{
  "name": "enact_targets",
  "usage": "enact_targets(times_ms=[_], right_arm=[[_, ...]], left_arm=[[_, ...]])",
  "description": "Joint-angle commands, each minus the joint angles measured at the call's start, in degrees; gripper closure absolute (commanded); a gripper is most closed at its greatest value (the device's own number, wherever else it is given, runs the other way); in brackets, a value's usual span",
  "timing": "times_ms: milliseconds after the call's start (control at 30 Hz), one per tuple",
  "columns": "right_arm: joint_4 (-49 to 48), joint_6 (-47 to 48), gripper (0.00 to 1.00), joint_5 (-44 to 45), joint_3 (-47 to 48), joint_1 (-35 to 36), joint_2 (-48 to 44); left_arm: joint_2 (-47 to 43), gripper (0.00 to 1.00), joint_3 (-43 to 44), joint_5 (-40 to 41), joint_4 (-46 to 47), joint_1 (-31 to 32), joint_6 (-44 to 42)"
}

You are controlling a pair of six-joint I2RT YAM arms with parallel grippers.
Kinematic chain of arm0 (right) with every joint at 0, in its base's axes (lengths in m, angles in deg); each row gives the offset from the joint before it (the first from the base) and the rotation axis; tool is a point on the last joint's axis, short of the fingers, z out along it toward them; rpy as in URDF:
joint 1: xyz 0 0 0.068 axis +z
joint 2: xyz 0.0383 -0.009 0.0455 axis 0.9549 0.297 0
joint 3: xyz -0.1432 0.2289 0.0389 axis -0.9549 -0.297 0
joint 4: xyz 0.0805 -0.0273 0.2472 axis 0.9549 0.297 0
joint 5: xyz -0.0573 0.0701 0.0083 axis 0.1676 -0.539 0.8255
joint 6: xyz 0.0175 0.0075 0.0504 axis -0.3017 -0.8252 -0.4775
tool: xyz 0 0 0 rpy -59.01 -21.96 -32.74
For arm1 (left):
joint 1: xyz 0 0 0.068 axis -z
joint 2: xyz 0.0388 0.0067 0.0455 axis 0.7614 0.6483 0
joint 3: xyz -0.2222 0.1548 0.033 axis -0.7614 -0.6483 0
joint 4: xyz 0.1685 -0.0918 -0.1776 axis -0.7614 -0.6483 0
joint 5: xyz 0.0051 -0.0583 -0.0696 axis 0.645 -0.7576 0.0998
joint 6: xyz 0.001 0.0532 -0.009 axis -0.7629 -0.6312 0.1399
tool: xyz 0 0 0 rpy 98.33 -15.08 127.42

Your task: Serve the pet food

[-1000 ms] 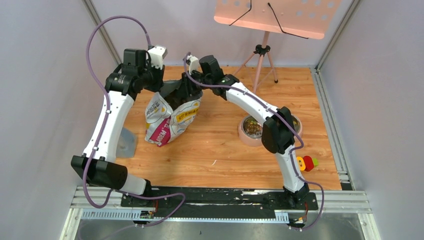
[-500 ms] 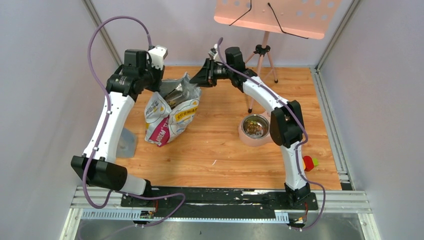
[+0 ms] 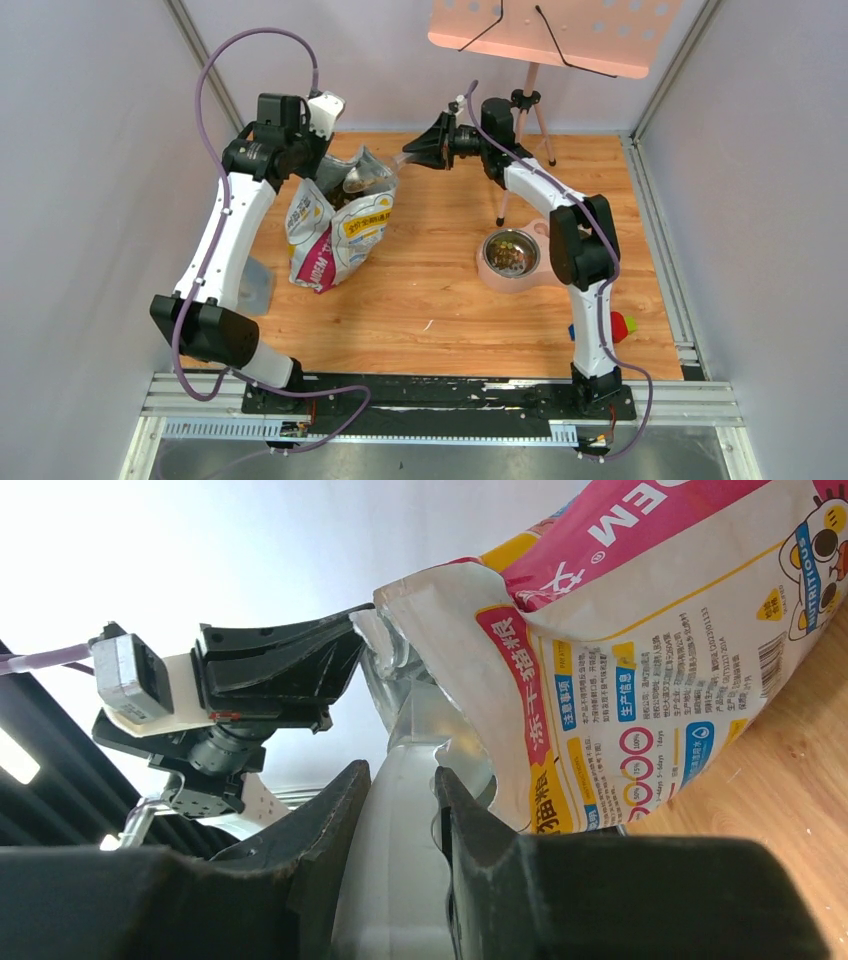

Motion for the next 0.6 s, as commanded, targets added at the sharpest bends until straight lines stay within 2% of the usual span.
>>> enact_targets(times_ms=[0,233,567], right_arm=[[-9.4,-6.6,1.00,-0.7,-1.8,-0.7,-2.8],[-9.9,-2.6,1.00,-0.2,-2.6,-2.0,-5.7],[-9.1,0.6,1.00,-0.6,-16.3,-8.1,-16.2]], left_arm=[[1.7,1.00,3.8,2.1,-1.4,-0.1,-2.9],[1.8,1.00,3.9,1.8,-1.0,-0.1,-3.5],[0.4,1.00,1.2,1.8,2.2,-0.1,-3.0]])
